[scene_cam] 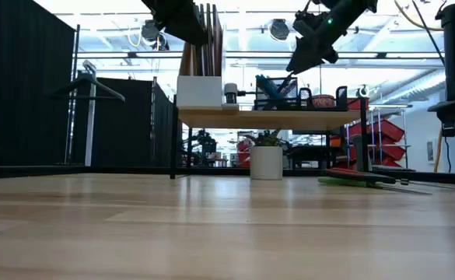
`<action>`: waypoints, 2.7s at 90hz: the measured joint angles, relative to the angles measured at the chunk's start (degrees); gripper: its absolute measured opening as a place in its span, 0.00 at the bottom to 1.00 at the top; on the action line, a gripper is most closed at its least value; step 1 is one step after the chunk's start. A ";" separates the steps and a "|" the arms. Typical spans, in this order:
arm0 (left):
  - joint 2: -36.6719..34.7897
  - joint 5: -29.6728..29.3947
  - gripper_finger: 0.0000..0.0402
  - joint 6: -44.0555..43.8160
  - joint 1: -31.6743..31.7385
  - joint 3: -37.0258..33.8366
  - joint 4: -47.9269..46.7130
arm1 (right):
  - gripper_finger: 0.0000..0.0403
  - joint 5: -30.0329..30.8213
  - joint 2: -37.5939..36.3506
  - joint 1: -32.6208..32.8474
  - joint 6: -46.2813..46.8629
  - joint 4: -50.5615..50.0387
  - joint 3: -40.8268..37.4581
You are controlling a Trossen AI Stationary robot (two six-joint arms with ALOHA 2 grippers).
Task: Stock shelves
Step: Remove the black pen from the desk organizer on the shelf
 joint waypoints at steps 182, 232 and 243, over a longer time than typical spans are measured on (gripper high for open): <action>0.02 0.00 0.44 -0.07 0.00 0.00 -0.03 | 0.00 1.91 -4.42 23.79 2.82 -31.38 24.87; 0.02 0.00 0.44 -0.09 0.00 0.00 0.01 | 0.00 -11.64 -4.37 40.65 33.37 -41.22 3.18; 0.02 0.00 0.44 -0.09 -0.02 0.00 0.01 | 0.00 -20.09 -4.37 42.12 39.65 -39.16 -5.23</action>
